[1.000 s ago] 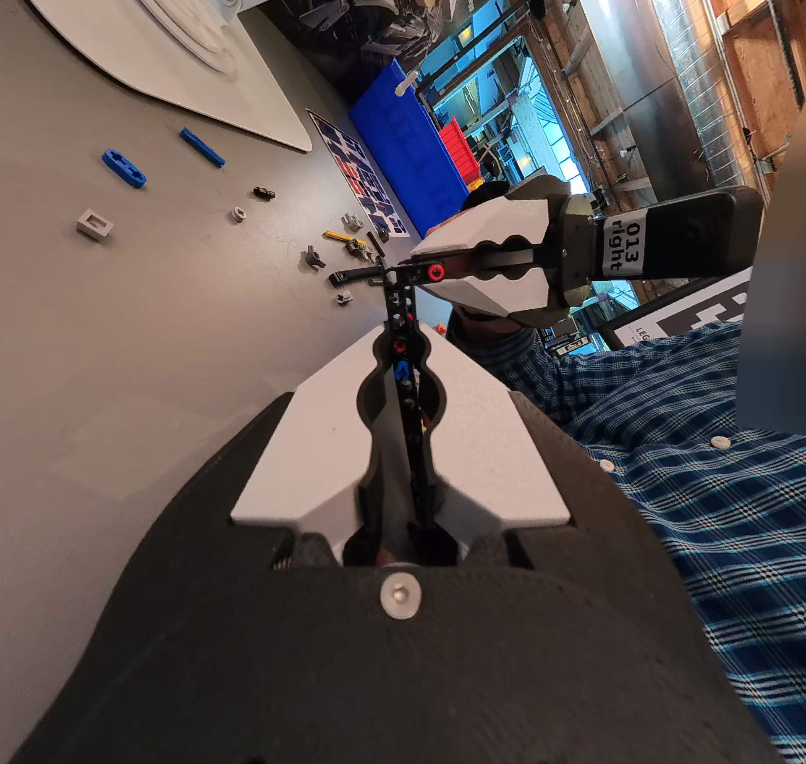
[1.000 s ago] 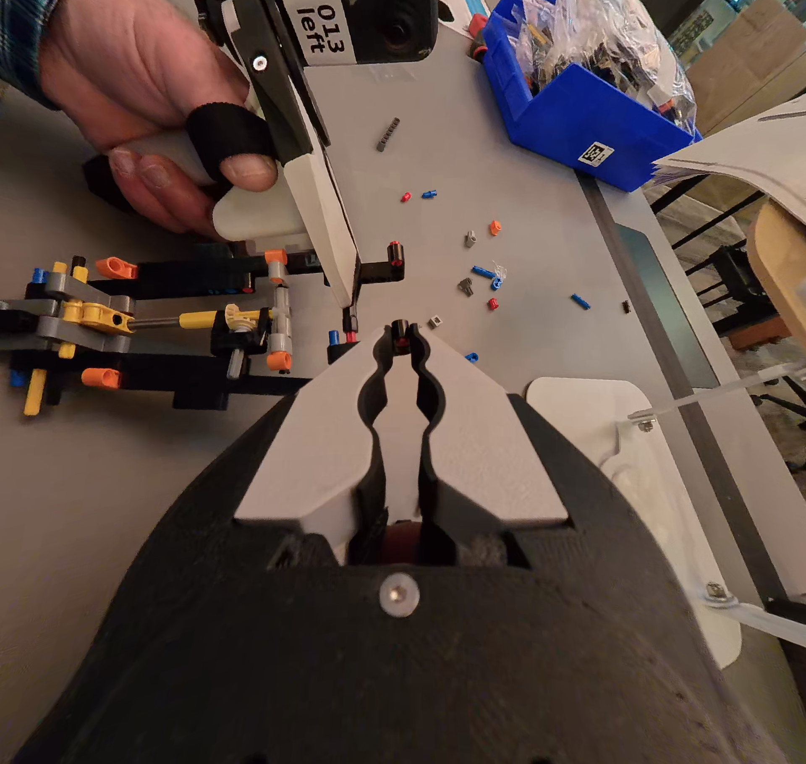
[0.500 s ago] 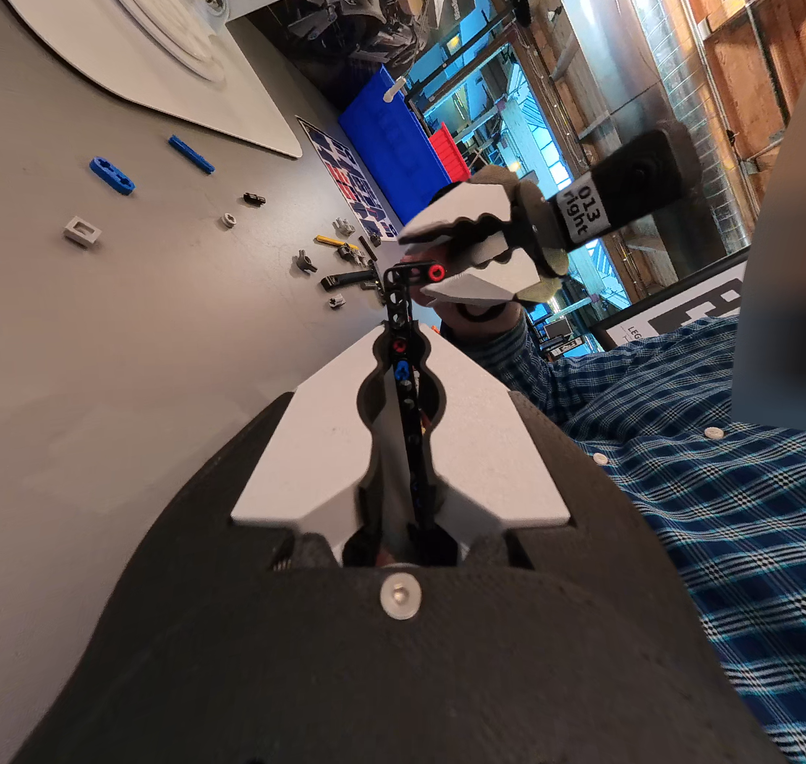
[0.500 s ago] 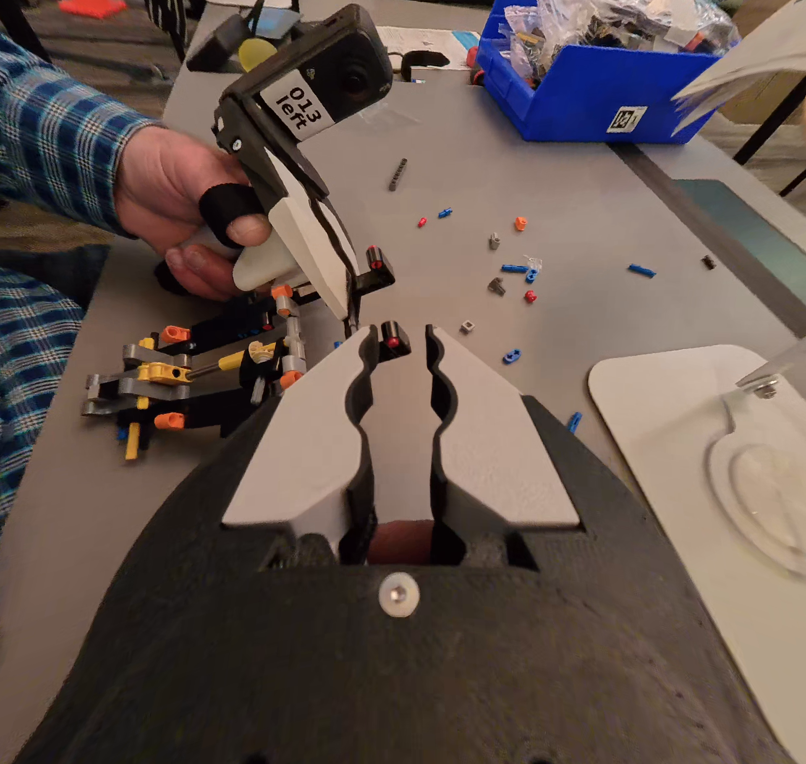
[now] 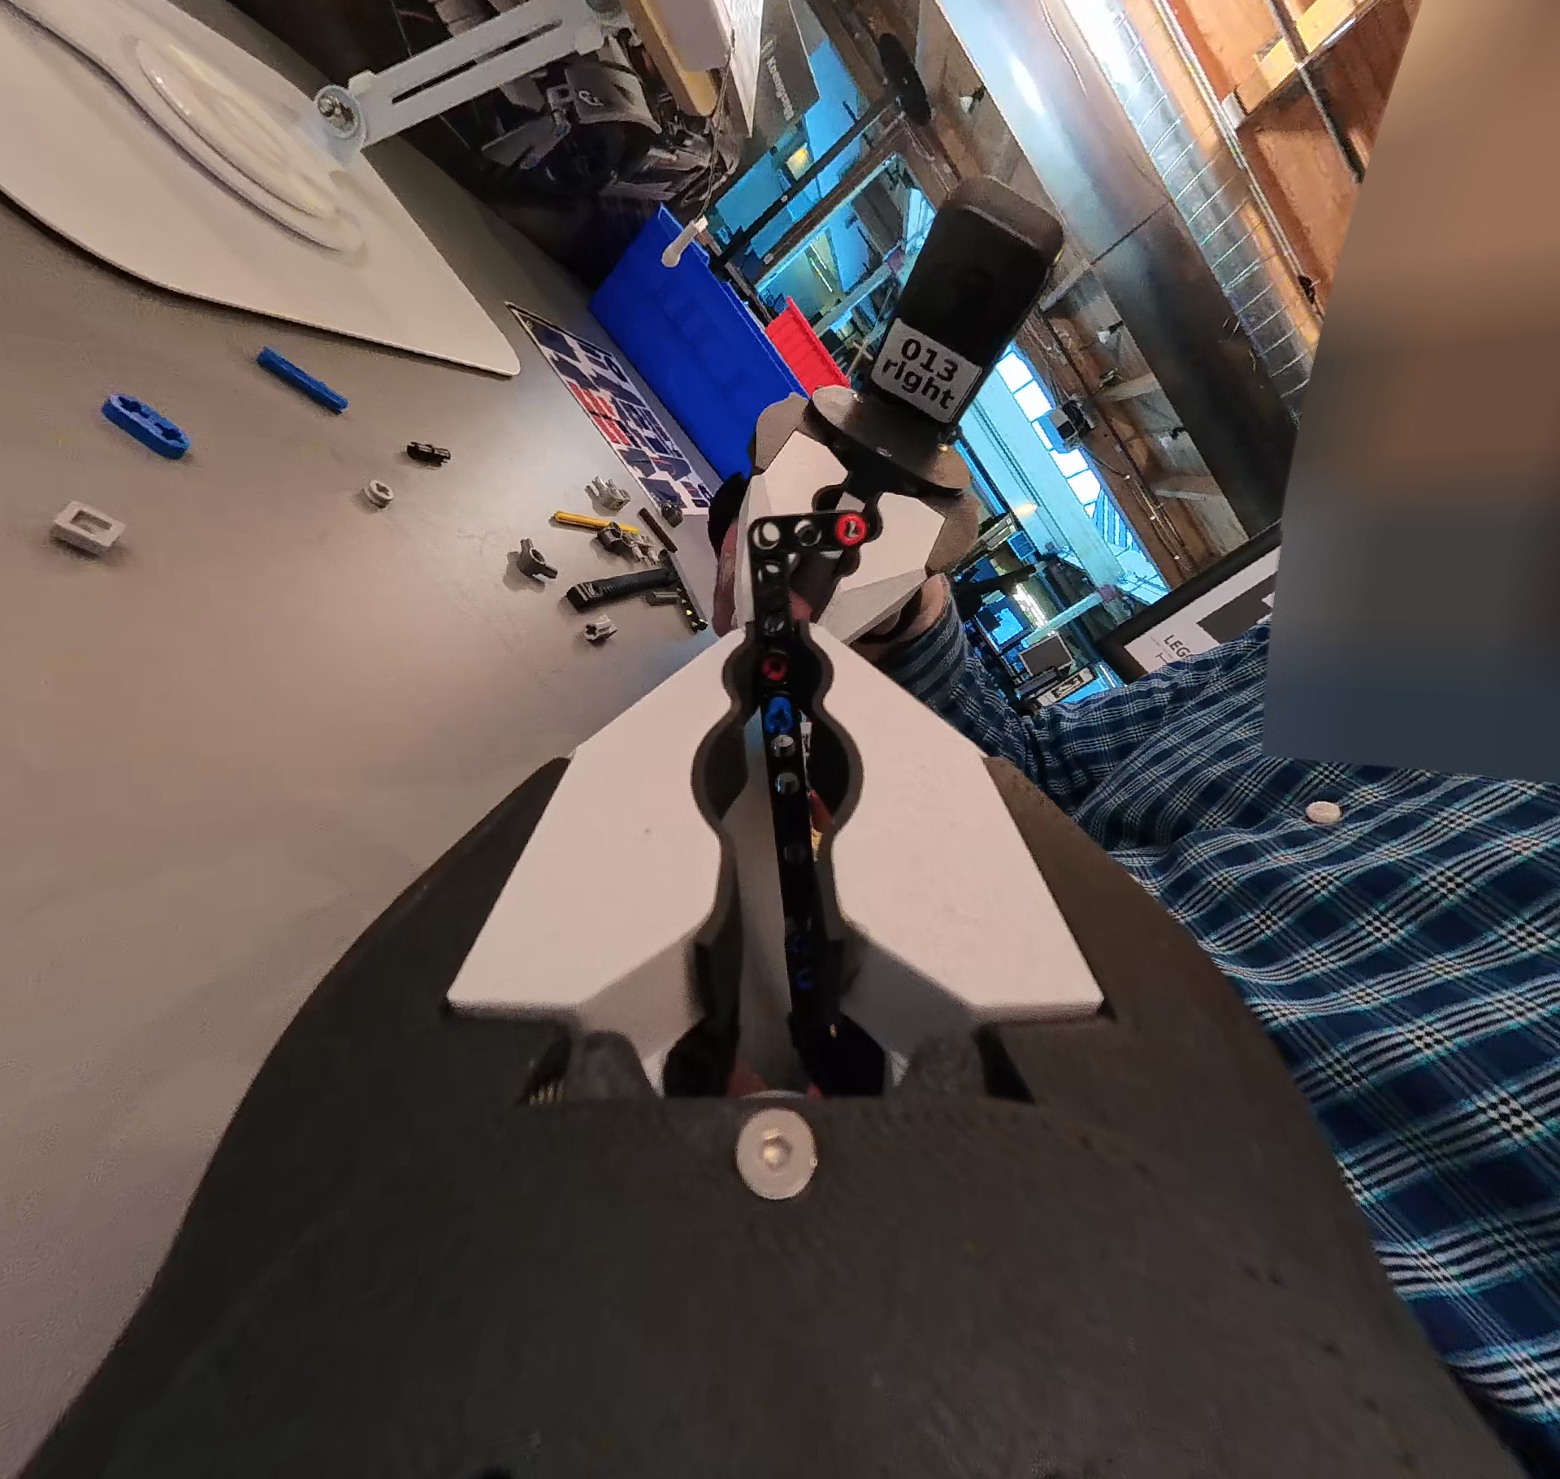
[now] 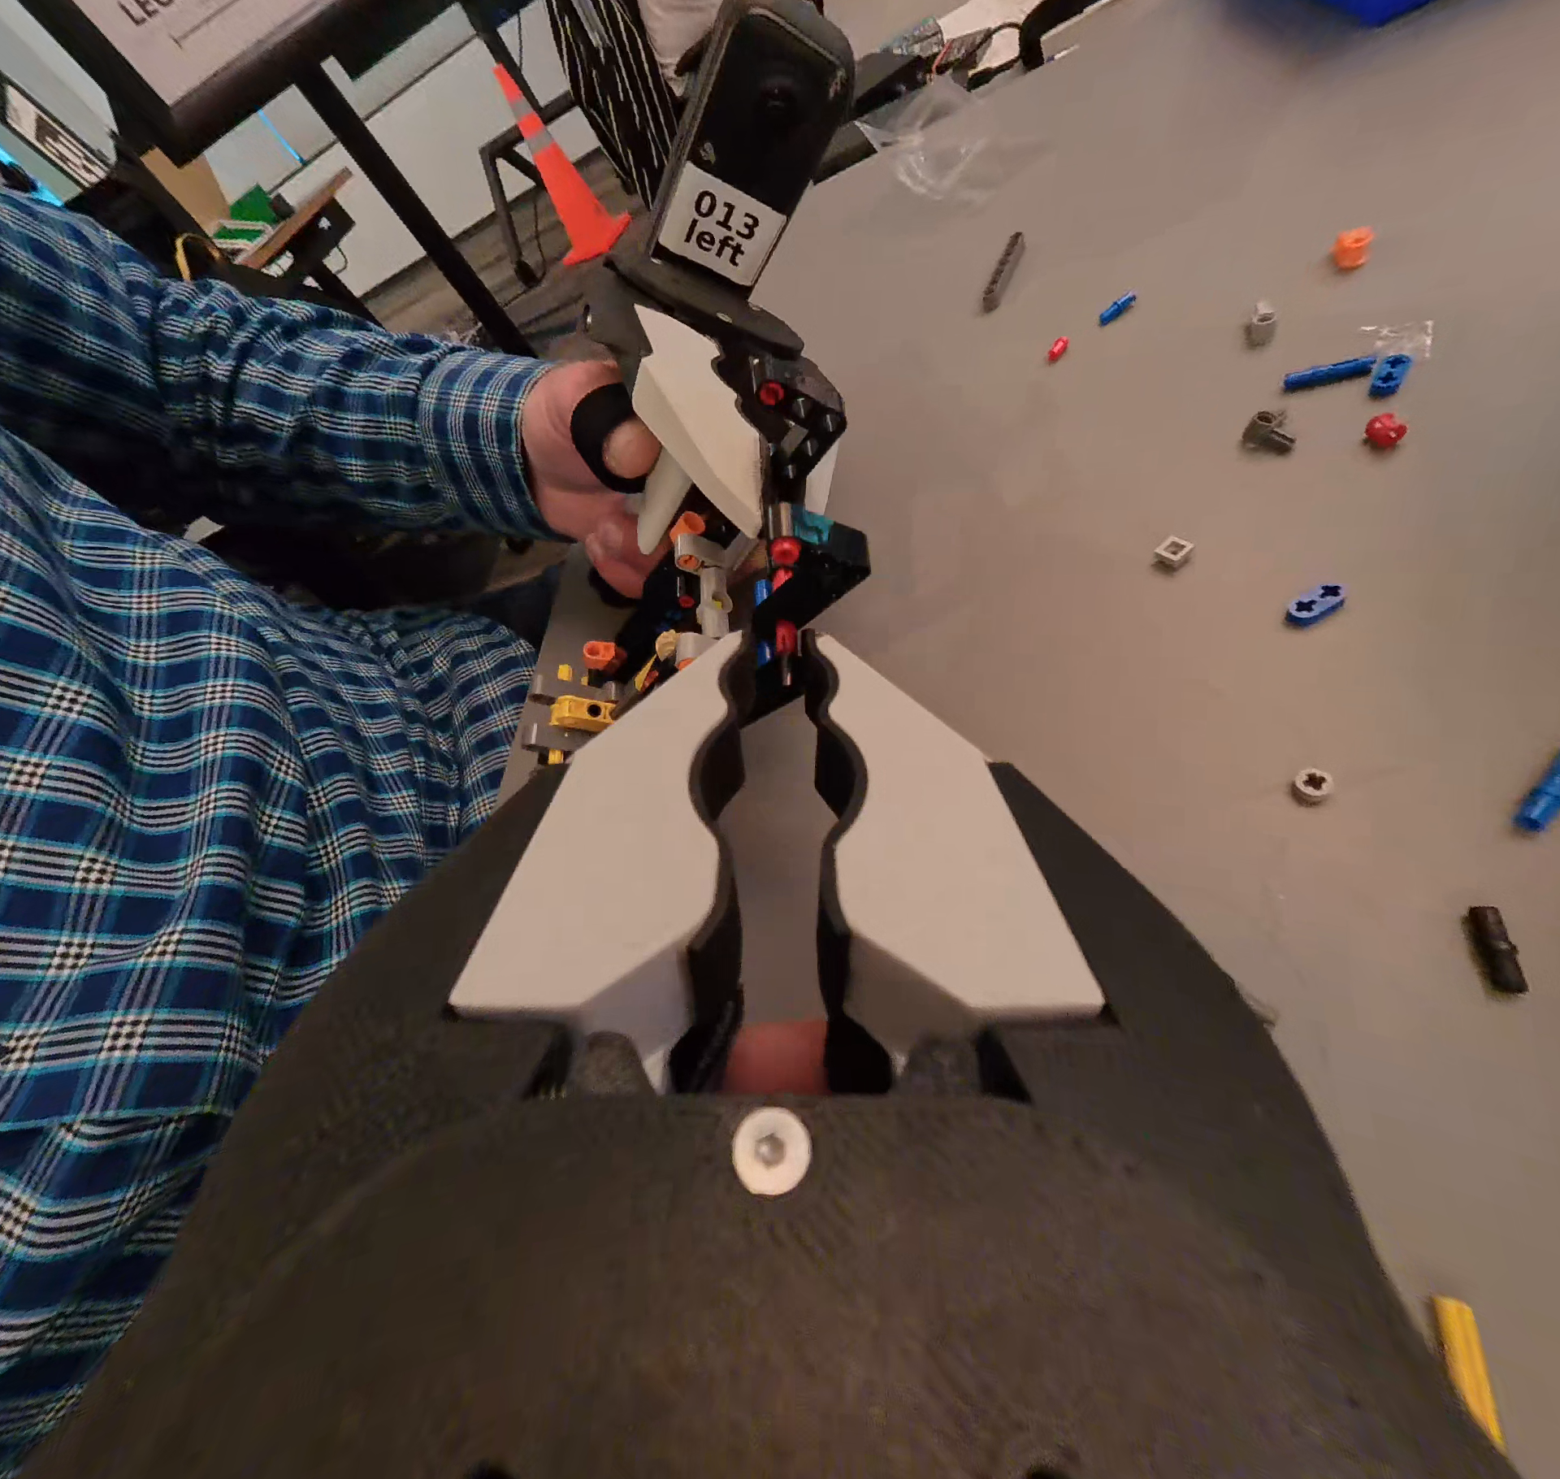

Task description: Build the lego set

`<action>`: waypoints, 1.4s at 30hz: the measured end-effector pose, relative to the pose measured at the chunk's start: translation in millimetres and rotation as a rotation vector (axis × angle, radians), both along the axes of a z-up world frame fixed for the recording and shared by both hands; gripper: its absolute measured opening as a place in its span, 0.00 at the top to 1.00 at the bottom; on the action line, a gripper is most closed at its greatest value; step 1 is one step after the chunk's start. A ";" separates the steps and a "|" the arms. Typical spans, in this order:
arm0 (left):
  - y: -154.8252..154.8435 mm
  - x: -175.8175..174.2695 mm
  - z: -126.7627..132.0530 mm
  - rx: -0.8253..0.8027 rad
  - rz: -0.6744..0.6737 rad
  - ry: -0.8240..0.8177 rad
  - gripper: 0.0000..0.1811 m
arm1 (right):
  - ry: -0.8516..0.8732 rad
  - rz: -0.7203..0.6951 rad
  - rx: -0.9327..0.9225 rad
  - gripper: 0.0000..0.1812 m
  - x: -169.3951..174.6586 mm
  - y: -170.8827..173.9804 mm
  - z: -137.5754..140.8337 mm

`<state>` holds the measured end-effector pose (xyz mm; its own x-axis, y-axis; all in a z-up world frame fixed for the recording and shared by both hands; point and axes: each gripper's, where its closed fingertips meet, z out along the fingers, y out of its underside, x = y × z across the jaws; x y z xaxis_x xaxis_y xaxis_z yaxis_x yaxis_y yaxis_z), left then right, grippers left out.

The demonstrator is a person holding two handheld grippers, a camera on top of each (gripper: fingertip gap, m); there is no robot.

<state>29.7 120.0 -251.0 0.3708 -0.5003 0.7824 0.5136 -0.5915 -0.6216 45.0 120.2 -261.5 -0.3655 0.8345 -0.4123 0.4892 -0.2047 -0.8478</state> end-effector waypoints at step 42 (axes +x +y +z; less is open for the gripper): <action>4.3 9.2 -2.1 0.011 -0.042 0.025 0.97 | 0.055 0.063 -0.066 0.97 8.7 3.8 1.0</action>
<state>38.9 124.4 -253.1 0.3687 -0.5246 0.7674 0.4725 -0.6052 -0.6407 53.7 124.0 -260.6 -0.4400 0.7805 -0.4440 0.4563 -0.2315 -0.8592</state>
